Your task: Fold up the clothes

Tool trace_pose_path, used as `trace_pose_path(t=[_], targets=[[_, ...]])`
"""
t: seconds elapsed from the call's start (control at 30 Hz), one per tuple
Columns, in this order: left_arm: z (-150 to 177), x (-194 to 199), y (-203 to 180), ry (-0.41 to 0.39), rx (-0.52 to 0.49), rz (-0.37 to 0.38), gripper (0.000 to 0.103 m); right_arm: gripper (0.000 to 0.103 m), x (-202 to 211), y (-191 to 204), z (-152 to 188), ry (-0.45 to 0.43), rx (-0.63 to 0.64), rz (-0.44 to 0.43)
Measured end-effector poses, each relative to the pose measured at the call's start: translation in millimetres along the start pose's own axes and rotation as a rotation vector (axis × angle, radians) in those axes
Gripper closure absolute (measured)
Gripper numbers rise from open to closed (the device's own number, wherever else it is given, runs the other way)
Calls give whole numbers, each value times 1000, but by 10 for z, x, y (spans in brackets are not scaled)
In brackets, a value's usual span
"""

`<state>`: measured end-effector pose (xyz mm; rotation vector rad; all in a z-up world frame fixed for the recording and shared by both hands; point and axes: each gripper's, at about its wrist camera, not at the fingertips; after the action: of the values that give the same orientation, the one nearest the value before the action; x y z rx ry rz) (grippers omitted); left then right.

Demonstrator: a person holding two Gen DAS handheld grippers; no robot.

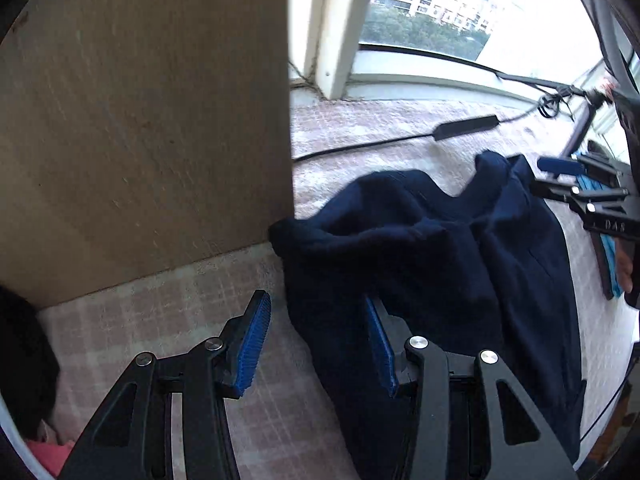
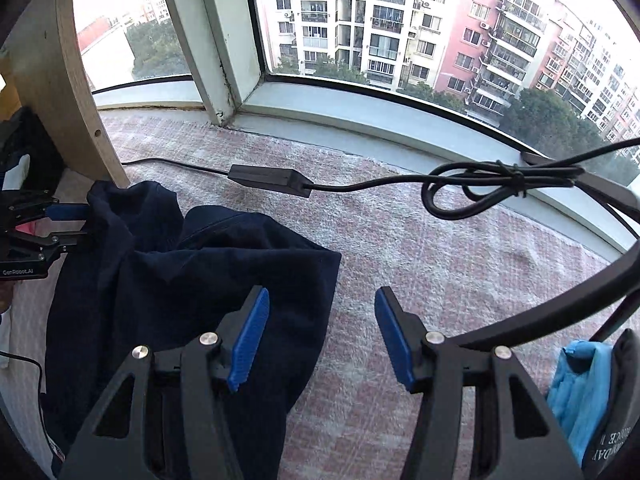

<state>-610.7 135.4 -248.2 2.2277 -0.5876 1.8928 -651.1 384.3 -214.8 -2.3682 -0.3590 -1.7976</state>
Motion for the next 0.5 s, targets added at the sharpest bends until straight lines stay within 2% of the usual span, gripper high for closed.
trace_pose_path(t=[0.37,0.5], targets=[[-131,-67,-40,1,-1,-26,55,48,-262,5,-129,38,29,-43],[-127,-76,-83,-3,-22,-43,53,42,-310,44,-174,31,49,-40]])
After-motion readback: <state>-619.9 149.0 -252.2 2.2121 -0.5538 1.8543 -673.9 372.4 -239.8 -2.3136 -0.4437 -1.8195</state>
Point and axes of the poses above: each gripper's, at about its wrist camera, not at the fingertips, and x roughly against the way its jaws point, y to its left, z to its underside, and after that the axes turned 10 degrees about y, right-handed
